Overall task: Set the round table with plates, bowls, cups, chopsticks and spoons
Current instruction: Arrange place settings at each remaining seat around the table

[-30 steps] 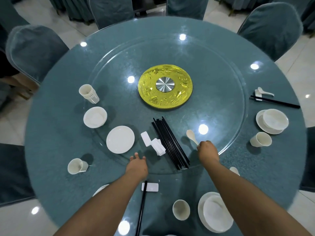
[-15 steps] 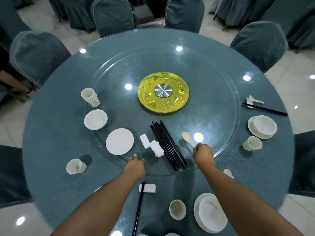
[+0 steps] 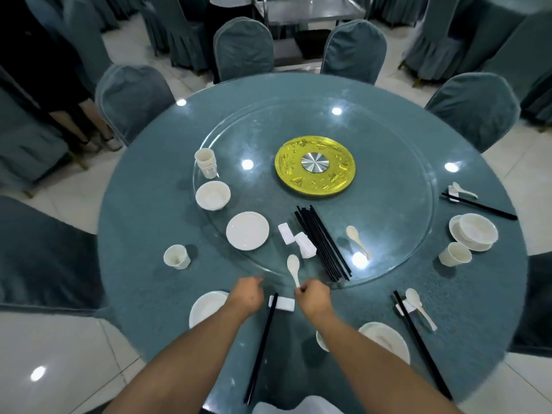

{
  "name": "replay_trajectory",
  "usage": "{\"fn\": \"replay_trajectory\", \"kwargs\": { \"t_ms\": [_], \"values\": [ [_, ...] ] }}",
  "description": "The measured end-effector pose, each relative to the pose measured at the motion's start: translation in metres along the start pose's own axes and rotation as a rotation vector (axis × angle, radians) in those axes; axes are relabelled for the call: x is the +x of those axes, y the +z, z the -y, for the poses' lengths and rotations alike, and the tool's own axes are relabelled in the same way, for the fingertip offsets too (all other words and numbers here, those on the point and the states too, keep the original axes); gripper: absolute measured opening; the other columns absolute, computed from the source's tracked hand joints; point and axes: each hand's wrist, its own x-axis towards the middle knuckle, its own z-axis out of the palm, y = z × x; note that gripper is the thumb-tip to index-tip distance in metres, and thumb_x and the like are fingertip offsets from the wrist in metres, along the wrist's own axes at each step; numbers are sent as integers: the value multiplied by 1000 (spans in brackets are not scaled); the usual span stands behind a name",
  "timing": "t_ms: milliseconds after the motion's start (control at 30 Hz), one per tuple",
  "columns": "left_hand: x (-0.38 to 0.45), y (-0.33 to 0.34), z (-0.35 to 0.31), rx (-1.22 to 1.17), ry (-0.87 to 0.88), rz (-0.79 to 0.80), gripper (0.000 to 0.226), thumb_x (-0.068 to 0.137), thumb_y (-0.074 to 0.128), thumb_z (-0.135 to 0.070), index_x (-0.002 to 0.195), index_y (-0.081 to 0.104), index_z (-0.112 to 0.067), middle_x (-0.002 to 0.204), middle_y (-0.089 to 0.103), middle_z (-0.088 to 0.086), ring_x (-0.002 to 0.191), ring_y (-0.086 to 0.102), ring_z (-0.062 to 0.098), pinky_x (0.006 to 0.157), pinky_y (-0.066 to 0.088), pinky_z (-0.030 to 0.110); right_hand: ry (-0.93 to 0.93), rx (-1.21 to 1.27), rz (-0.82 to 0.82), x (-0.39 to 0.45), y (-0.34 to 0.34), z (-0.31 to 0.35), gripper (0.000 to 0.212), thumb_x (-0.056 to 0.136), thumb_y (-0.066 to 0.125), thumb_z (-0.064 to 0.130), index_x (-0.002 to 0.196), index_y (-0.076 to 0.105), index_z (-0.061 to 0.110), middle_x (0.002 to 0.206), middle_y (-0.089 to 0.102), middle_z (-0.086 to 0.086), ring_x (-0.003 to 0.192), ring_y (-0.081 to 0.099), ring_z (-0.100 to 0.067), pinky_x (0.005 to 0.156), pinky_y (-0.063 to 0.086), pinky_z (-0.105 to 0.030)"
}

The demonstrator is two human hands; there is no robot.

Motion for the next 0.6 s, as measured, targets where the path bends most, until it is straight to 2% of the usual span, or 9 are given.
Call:
{"fn": "replay_trajectory", "kwargs": {
  "t_ms": [200,333,600],
  "values": [
    [-30,23,15,-63,-18,-18,38,92,43,-13,123,64,-10,123,66,15,115,60,31,101,42,31,135,-65,96,-23,43,-14,25,92,54,21,102,71,6,104,72,-12,103,65,-28,79,48,-28],
    [-44,40,20,-108,-18,15,39,92,42,-13,125,63,-9,124,65,15,116,59,31,102,43,33,214,-97,80,-29,58,-21,29,90,57,23,109,69,4,110,70,-15,108,63,-32,85,50,-34],
    [-61,52,42,-139,-9,38,38,92,41,-13,122,63,-8,121,66,16,113,60,32,99,45,34,253,-102,72,-31,80,-18,27,86,61,22,102,69,2,104,71,-19,100,67,-34,78,52,-33]
  ]
}}
